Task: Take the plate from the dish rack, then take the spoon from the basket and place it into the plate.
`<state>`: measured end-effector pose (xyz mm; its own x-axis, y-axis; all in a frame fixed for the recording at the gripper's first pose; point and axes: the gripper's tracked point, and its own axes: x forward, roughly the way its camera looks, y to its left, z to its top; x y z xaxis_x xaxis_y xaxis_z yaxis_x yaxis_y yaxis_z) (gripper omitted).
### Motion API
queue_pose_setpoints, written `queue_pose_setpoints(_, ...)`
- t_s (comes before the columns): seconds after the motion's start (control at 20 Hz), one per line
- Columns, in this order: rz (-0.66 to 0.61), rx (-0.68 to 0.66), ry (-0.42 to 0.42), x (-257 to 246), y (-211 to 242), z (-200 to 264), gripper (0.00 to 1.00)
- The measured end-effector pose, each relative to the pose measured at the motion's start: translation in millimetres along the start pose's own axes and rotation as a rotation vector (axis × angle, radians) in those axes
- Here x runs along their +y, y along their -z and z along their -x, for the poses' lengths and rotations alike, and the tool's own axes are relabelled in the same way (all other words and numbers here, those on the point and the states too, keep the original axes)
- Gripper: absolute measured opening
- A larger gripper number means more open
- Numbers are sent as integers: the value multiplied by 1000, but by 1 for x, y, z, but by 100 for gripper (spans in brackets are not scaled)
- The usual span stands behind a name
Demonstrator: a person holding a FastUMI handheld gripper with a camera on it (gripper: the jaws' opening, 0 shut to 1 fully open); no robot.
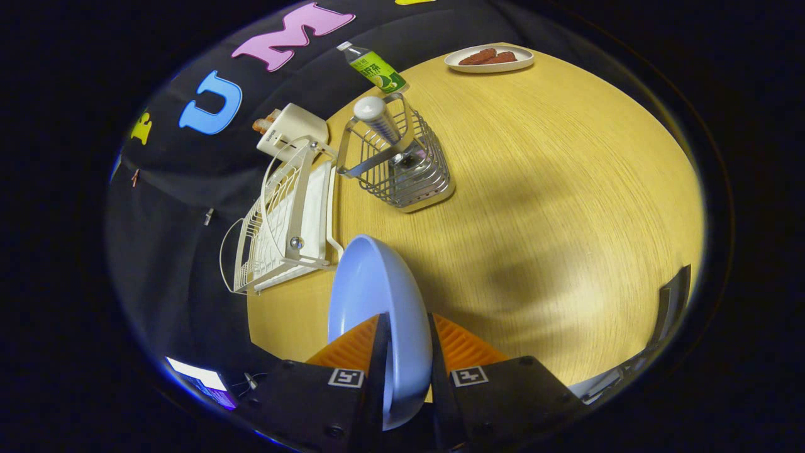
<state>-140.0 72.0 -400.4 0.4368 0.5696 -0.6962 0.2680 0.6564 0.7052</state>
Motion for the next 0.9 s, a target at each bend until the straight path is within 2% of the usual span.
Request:
queue_pose_setpoints(0.25,-5,26,63,-13,2,-9,47)
queue_pose_setpoints(0.4,2,13,107,-22,-1,-8,60)
queue_pose_setpoints(0.65,10,-30,93,-15,-13,3,62)
queue_pose_setpoints(0.75,56,-60,72,-1,-19,14,71)
queue_pose_setpoints(0.8,89,-82,54,9,-22,21,81)
queue_pose_setpoints(0.9,170,-136,21,31,-32,38,87)
